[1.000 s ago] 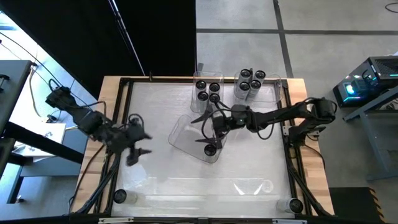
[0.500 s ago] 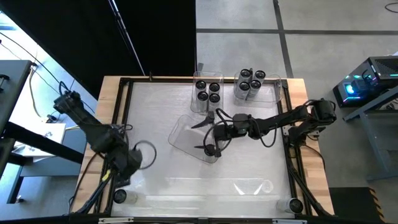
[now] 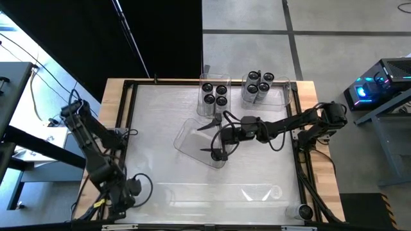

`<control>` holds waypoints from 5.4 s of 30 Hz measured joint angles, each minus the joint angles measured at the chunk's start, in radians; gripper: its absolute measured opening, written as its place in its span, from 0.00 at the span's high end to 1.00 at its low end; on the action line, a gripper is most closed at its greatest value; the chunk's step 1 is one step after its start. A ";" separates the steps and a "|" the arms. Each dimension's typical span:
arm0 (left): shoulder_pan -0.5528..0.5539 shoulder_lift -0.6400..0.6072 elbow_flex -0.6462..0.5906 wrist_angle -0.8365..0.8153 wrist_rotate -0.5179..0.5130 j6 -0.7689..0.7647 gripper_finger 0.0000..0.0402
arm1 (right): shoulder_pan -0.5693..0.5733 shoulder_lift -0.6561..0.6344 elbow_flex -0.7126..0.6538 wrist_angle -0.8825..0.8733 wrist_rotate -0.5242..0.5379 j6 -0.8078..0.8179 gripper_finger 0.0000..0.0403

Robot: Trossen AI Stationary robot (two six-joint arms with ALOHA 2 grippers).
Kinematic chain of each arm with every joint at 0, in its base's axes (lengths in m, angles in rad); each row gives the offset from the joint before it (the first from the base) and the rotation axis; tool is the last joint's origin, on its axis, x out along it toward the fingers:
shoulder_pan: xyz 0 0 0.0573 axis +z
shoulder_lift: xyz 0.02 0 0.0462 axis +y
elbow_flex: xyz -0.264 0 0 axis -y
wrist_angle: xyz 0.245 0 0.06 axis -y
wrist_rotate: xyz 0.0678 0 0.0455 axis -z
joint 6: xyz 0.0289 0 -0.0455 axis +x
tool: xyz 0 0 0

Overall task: Sort soda cans
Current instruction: Put the white-yellow can into the bottom transparent bin

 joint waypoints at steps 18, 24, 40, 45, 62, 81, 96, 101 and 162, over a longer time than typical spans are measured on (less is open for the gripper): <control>-0.074 0.027 0.000 0.003 -0.324 -0.270 0.31 | 0.000 0.000 0.000 0.012 0.026 -0.002 0.12; -0.117 0.037 0.000 -0.035 -0.404 -0.334 0.31 | 0.000 0.000 0.000 0.012 0.026 0.005 0.12; -0.207 0.109 0.000 0.057 -0.416 -0.447 0.31 | 0.000 0.000 -0.001 0.012 0.026 0.002 0.12; -0.240 0.103 -0.001 0.060 -0.430 -0.487 0.31 | 0.000 0.000 -0.001 0.019 0.026 0.006 0.12; -0.248 0.103 -0.001 0.161 -0.475 -0.463 0.27 | 0.000 0.000 -0.001 0.027 0.026 0.021 0.12; -0.251 0.143 -0.001 0.190 -0.514 -0.455 0.22 | 0.000 0.000 -0.001 0.027 0.026 0.021 0.12; -0.223 0.143 0.000 0.180 -0.516 -0.400 0.13 | 0.000 0.000 -0.001 0.026 0.025 0.021 0.12; -0.210 0.143 0.000 0.158 -0.516 -0.393 0.13 | 0.000 0.000 -0.001 0.026 0.026 0.021 0.12; 0.870 0.111 0.355 -0.132 -0.662 1.153 0.39 | 0.115 -0.471 -0.001 -1.159 0.286 0.479 0.12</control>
